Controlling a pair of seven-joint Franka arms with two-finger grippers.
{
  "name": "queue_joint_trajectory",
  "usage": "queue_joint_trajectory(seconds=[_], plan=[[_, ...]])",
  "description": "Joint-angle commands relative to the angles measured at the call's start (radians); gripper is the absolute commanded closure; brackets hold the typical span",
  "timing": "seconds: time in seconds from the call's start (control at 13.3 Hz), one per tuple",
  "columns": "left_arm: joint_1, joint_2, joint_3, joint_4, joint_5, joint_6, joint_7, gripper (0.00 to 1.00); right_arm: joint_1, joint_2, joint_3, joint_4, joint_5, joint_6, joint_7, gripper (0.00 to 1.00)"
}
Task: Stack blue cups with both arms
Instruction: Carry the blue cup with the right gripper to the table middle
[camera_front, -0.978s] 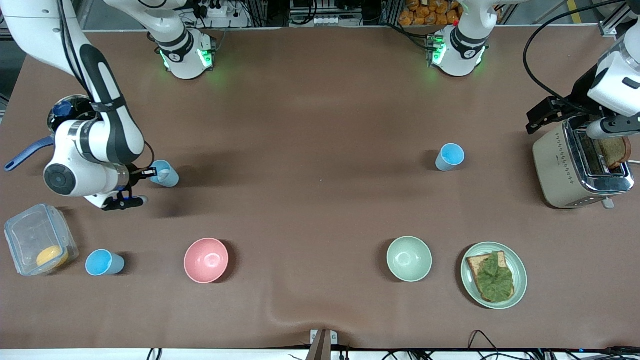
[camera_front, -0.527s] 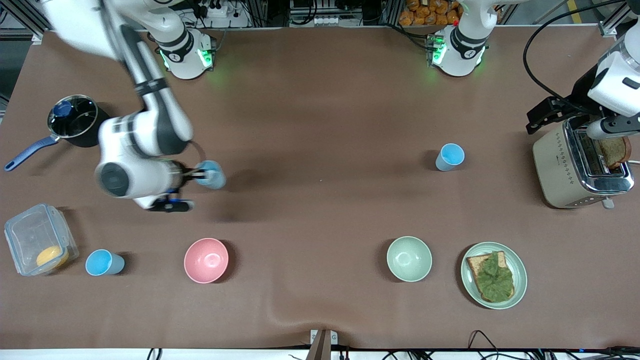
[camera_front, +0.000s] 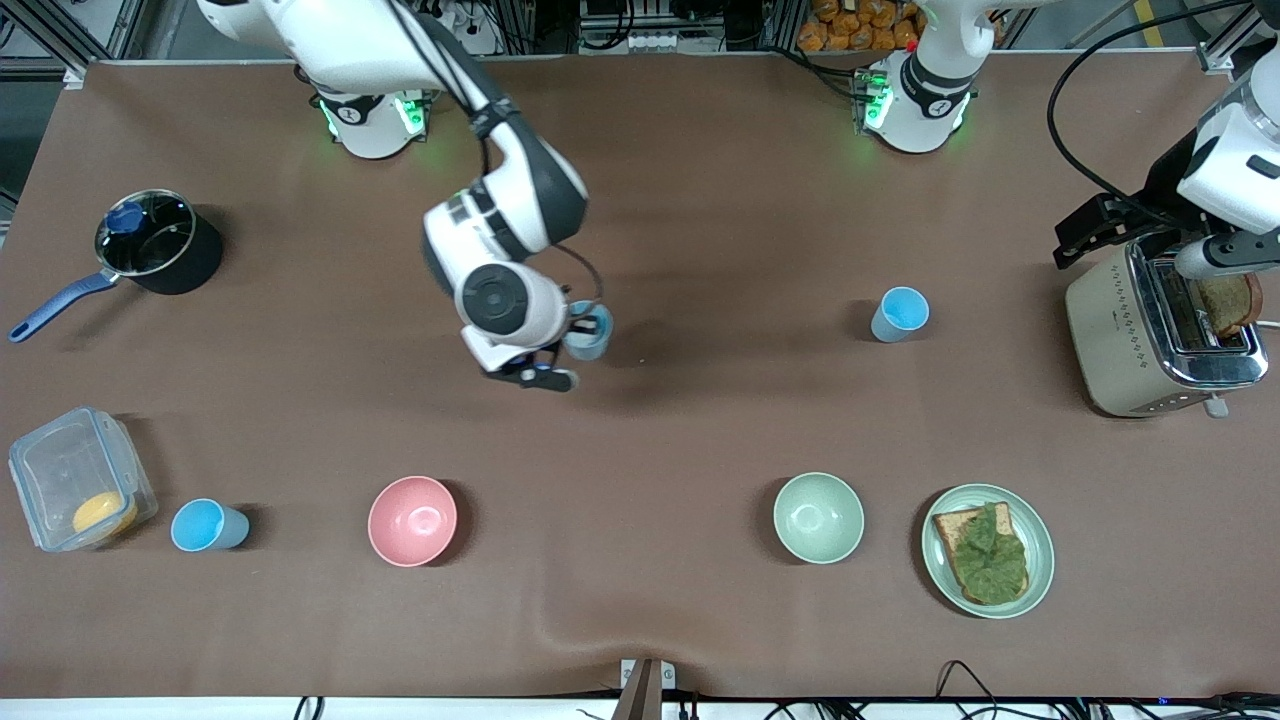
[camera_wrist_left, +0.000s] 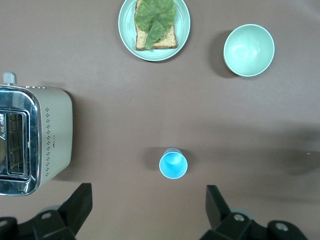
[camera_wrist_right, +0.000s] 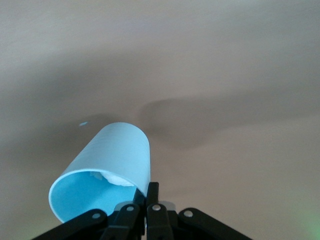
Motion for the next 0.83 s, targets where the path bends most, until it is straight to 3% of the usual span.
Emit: queue_joint_trajectory(seconds=[0.0,0.45,0.75], plan=[[0.004,-0.01,-0.007,-0.008,0.021,0.006,-0.028,0.0,0.059,0.047,-0.013,0.042,0.048,0.061,0.021,1.0],[0.002,-0.01,-0.007,-0.006,0.012,0.007,-0.028,0.0,0.145,0.139,-0.011,0.105,0.068,0.198,0.116,1.0],[0.002,-0.003,-0.005,-0.004,0.012,0.024,-0.028,0.0,0.159,0.164,-0.011,0.108,0.079,0.206,0.121,1.0]])
